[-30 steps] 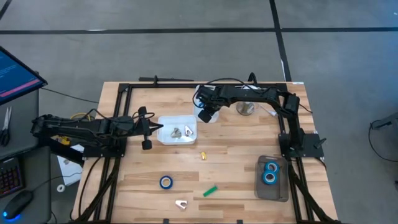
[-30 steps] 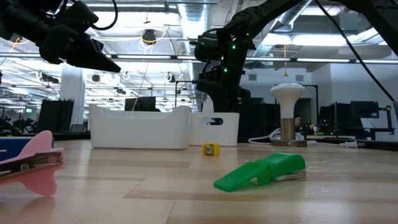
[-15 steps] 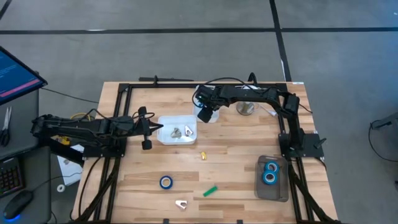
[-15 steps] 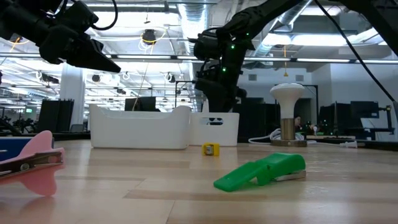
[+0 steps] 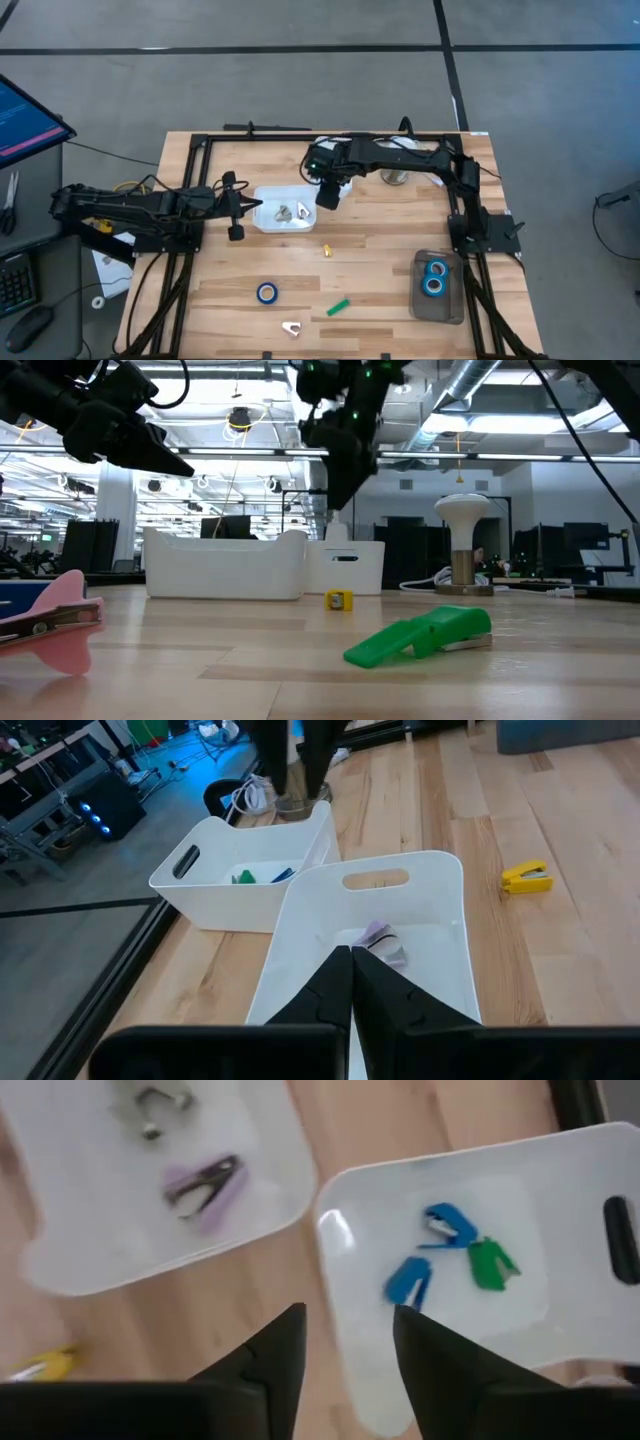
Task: Pick and place Stapler, Stapler remover, tape
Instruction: Put the yellow stapler into the top white bin
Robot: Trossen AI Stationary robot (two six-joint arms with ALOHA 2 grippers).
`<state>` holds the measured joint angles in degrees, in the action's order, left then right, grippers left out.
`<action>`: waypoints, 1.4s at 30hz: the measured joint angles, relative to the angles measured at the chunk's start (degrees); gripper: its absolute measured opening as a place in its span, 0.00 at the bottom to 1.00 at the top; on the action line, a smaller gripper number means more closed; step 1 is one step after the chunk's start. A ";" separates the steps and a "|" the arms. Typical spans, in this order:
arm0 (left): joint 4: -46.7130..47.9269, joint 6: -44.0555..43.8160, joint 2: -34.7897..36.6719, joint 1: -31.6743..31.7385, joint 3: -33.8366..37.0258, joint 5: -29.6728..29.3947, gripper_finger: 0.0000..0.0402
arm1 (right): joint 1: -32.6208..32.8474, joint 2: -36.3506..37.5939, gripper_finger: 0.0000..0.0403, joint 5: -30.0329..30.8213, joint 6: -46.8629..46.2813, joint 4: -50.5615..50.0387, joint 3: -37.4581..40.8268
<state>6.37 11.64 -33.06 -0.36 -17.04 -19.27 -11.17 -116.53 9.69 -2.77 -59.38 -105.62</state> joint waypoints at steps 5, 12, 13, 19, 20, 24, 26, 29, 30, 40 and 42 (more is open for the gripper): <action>-0.02 0.00 0.00 0.02 0.00 0.00 0.00 | 3.32 0.02 0.32 -0.17 -3.10 -1.70 -1.31; -0.02 0.02 0.00 0.00 0.00 0.00 0.00 | 7.47 0.02 0.27 -3.57 -3.23 -1.00 -1.31; -0.02 0.02 0.00 0.00 0.00 -0.01 0.00 | 8.10 0.02 0.27 -3.86 -3.98 -0.12 -1.31; -0.04 0.04 0.00 0.00 0.00 0.00 0.00 | 10.97 0.02 0.25 -6.60 -13.56 1.98 -1.31; -0.04 0.04 0.00 0.00 0.00 -0.02 0.00 | 11.23 0.02 0.25 -7.01 -15.89 1.95 -1.31; -0.07 0.04 0.00 0.00 0.00 -0.02 0.00 | 11.64 0.02 0.25 -6.98 -28.34 1.95 -1.31; -0.10 0.07 0.00 0.01 0.00 -0.02 0.00 | 11.66 0.02 0.25 -6.99 -34.57 1.89 -1.31; -0.17 0.07 0.00 0.00 0.00 -0.02 0.00 | 11.90 0.02 0.26 -8.04 -42.22 1.23 -1.31; -0.17 0.07 0.00 0.00 0.00 -0.02 0.00 | 11.99 0.02 0.26 -8.96 -43.05 0.94 -1.31; -0.43 0.07 0.00 0.00 0.00 -0.02 0.00 | 15.75 0.02 0.28 -6.17 -50.22 -9.66 -1.31; -0.46 0.36 0.00 0.00 0.00 -0.01 0.00 | 16.47 0.02 0.32 -6.24 -54.05 -11.11 -1.31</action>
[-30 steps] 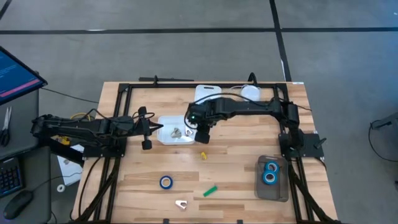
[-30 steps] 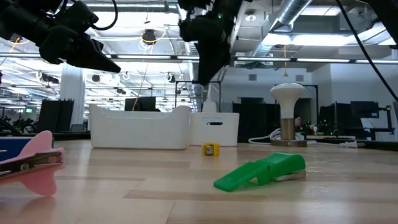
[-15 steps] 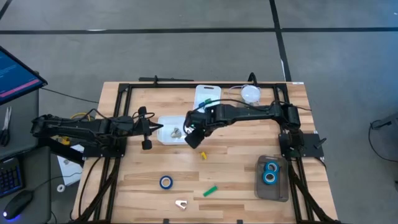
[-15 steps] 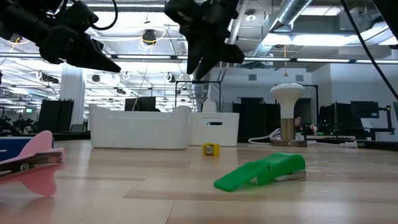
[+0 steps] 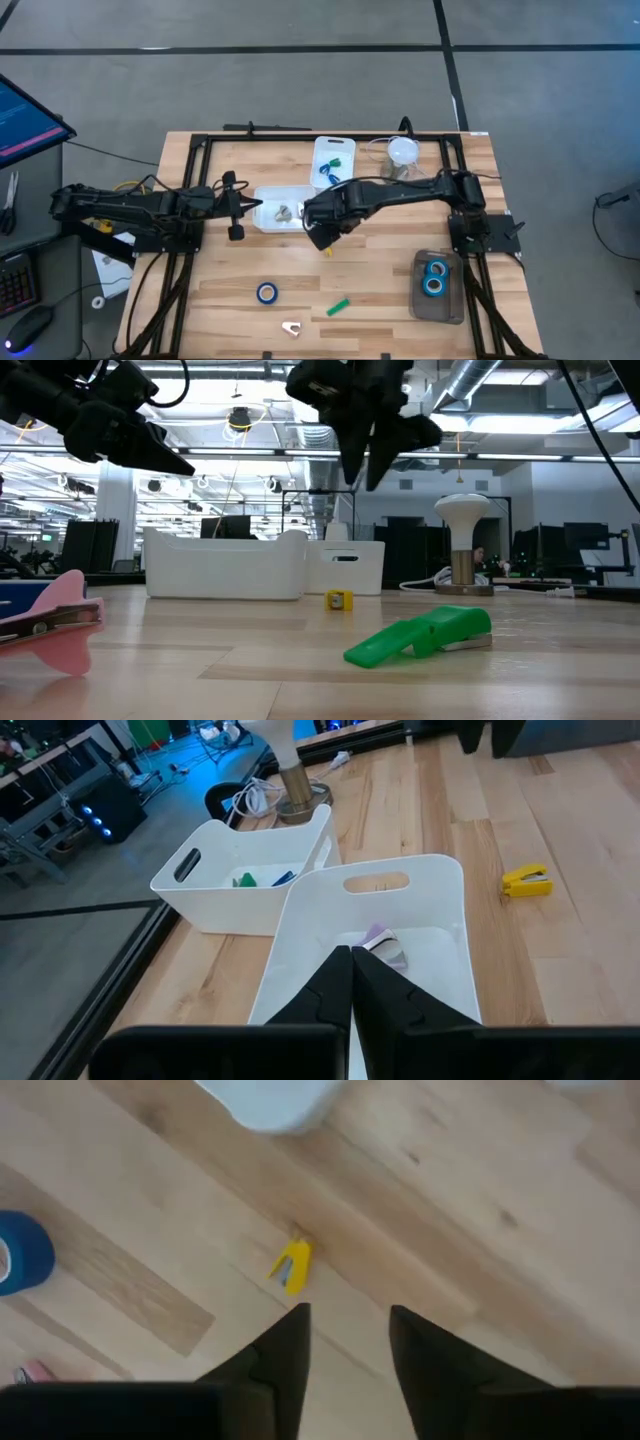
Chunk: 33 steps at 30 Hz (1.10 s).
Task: Pick and place Stapler, Stapler remover, tape
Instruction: Put the yellow stapler into the top white bin
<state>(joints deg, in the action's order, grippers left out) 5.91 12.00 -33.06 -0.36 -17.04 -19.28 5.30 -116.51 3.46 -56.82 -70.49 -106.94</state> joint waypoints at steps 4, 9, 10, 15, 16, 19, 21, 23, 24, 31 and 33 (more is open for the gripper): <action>-0.09 1.63 0.00 0.00 0.00 -0.01 0.00 | 0.85 0.00 0.45 -0.69 -6.98 -0.90 0.00; -0.37 1.65 0.00 0.00 0.00 -0.01 0.00 | 1.78 0.04 0.60 -0.80 -14.31 1.86 1.40; -0.37 1.65 -0.01 0.01 0.00 -0.01 0.00 | 2.04 0.04 0.62 -0.83 -15.12 3.04 2.05; -0.39 1.67 -0.01 0.00 0.00 -0.01 0.00 | 3.04 0.04 0.63 -0.77 -16.69 8.27 3.77; -0.42 1.66 0.00 0.00 0.00 -0.01 0.00 | 3.03 0.04 0.62 -0.72 -16.74 9.34 4.02; -0.42 1.67 0.00 0.00 0.00 -0.01 0.00 | 2.97 0.04 0.61 -0.52 -16.74 11.53 4.47; -0.42 1.67 -0.02 0.01 0.00 -0.01 0.00 | 2.93 0.04 0.60 -0.45 -16.75 13.00 4.88; -0.44 1.67 -0.02 0.02 0.00 -0.01 0.00 | 2.92 0.04 0.59 -0.43 -16.74 13.95 5.94; -0.44 1.67 0.00 0.00 0.00 -0.01 0.00 | 2.93 0.05 0.58 -0.44 -16.75 14.46 6.62; -0.44 1.67 -0.02 0.00 0.00 -0.01 0.00 | 2.82 0.04 0.54 -0.43 -16.74 17.71 10.56; -0.44 1.67 -0.01 0.02 0.00 -0.01 0.00 | 2.82 0.04 0.53 -0.45 -16.74 19.10 11.99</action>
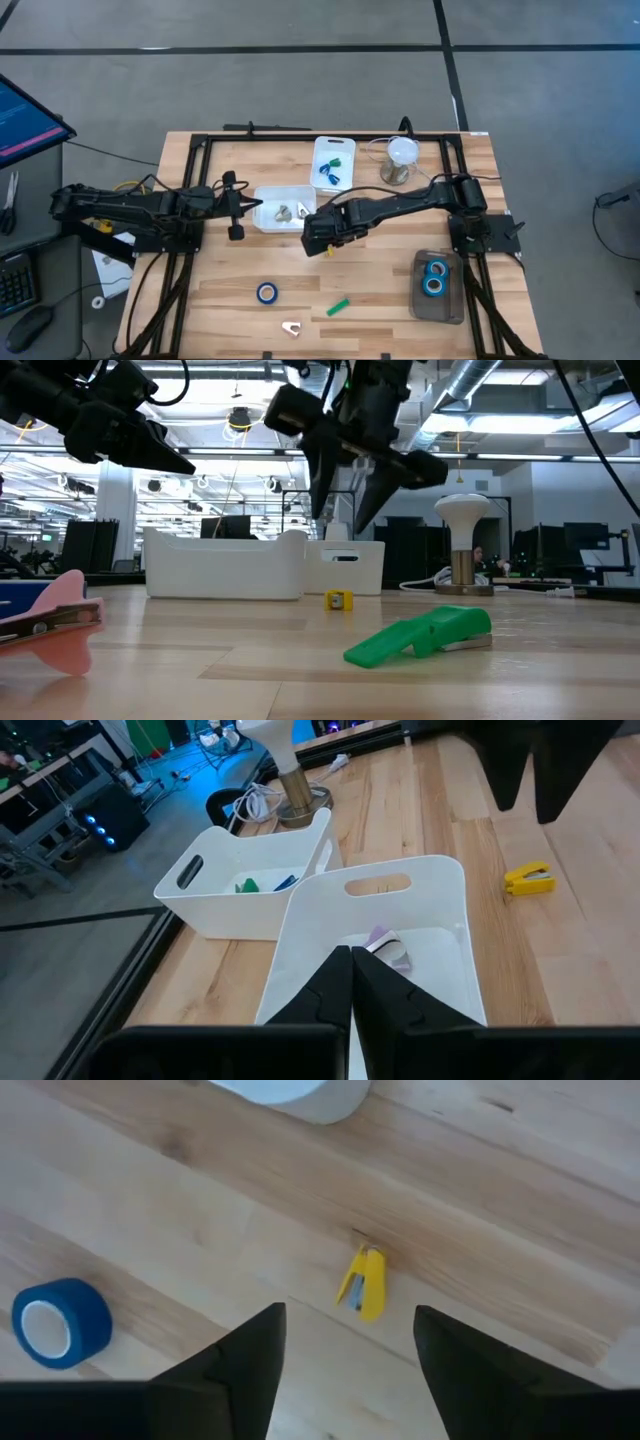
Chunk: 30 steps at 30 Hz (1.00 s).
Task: Pick and place Stapler, Stapler remover, tape
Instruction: Put the yellow stapler into the top white bin
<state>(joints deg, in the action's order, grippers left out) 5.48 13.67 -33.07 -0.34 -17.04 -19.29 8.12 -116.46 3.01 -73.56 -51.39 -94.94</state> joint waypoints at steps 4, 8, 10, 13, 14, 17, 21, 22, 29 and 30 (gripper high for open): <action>0.00 0.00 0.00 0.00 0.00 0.00 0.00 | 0.02 0.00 0.51 0.01 0.00 3.29 2.39; 0.00 0.00 -0.01 -0.01 0.00 0.00 0.00 | 0.02 -0.04 0.50 0.02 0.00 5.23 4.45; 0.00 0.00 0.01 -0.02 0.00 0.00 0.00 | 0.01 -0.06 0.50 0.02 0.00 5.96 4.84; 0.02 0.02 0.00 0.00 0.00 0.00 0.01 | 0.00 -1.26 0.49 -0.01 0.02 7.56 5.37; 0.00 0.00 0.01 -0.02 0.00 0.00 0.01 | 0.02 -1.27 0.49 -0.03 0.02 7.01 5.47; 0.00 0.00 0.01 0.00 0.00 0.00 0.01 | 0.32 -2.70 0.49 -0.33 0.02 9.82 4.96; 0.01 0.00 0.01 0.00 0.00 0.01 0.01 | 0.85 -5.14 0.49 -2.83 0.89 11.30 5.09; 0.02 0.01 0.01 -0.01 0.00 0.00 0.01 | 0.94 -5.48 0.49 -3.13 1.00 11.16 5.09; 0.19 0.02 -0.26 0.04 0.07 0.03 0.01 | 0.86 -6.26 0.48 -4.77 2.48 12.39 4.99; 0.00 0.02 -0.37 0.04 0.07 0.02 0.01 | 0.81 -6.11 0.47 -4.35 2.84 12.26 5.04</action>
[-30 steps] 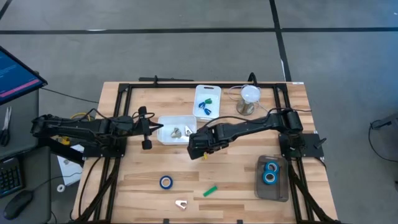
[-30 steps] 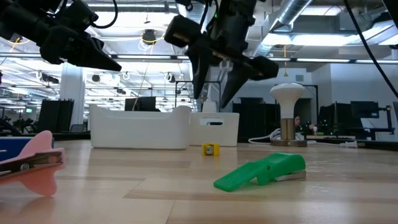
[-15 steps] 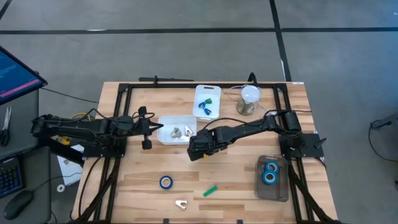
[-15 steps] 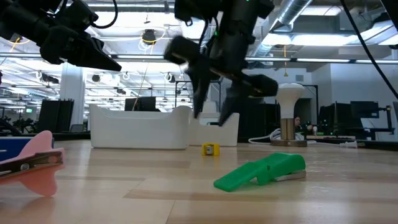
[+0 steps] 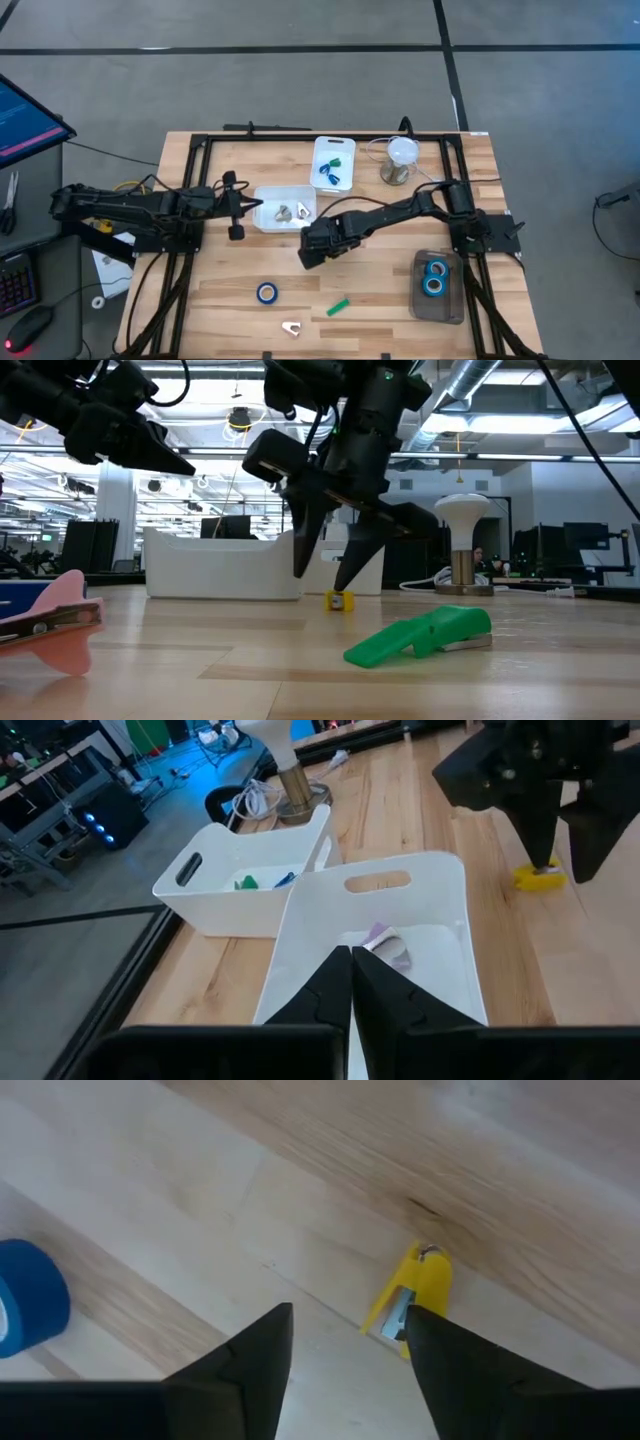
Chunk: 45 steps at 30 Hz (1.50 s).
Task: Pick and place Stapler, Stapler remover, tape
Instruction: Put the yellow stapler into the top white bin
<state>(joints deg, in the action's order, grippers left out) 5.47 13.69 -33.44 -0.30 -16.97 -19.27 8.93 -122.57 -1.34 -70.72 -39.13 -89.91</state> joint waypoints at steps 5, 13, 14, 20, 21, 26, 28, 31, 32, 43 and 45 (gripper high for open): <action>-0.13 0.68 -0.31 0.00 0.00 -0.02 0.01 | -0.32 0.12 0.45 -0.37 0.95 -1.04 -0.59; -0.04 0.90 -0.38 0.00 0.00 -0.02 0.01 | -0.45 -0.08 0.42 -5.58 2.36 -1.60 -3.00; -0.04 0.90 -0.38 0.00 0.00 -0.02 0.02 | -0.43 -0.08 0.42 -6.20 2.79 -1.77 -3.44; -0.04 0.87 -0.38 0.00 0.00 -0.02 0.02 | -0.66 -0.06 0.43 -7.65 6.74 -4.71 -5.70; -0.04 0.87 -0.38 0.00 0.00 -0.02 0.02 | -0.87 -0.06 0.43 -7.68 6.80 -6.03 -5.92; -0.04 0.87 -0.38 0.00 0.00 -0.02 0.02 | -1.40 -0.06 0.43 -7.72 6.80 -12.95 -6.12; -0.04 0.85 -0.38 0.00 -0.01 -0.02 0.02 | -1.62 -0.18 0.43 -7.70 6.80 -14.12 -6.12; -0.04 0.85 -0.38 0.00 0.00 -0.02 0.02 | -1.61 -0.58 0.45 -7.59 6.82 -14.02 -6.14; -0.04 0.85 -0.38 0.00 0.00 -0.02 0.02 | -1.62 -0.58 0.46 -7.58 6.83 -13.63 -6.14; -0.02 0.84 -0.38 0.00 -0.02 -0.02 0.02 | -1.99 -0.58 0.53 -4.14 8.37 -9.65 -5.16; -0.02 0.83 -0.38 0.00 -0.02 -0.02 0.02 | -2.01 -0.58 0.55 -3.15 8.37 -9.62 -5.17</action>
<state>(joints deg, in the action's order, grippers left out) 5.45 14.52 -33.82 -0.30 -16.99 -19.29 6.92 -123.15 -4.49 -62.35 -48.75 -95.07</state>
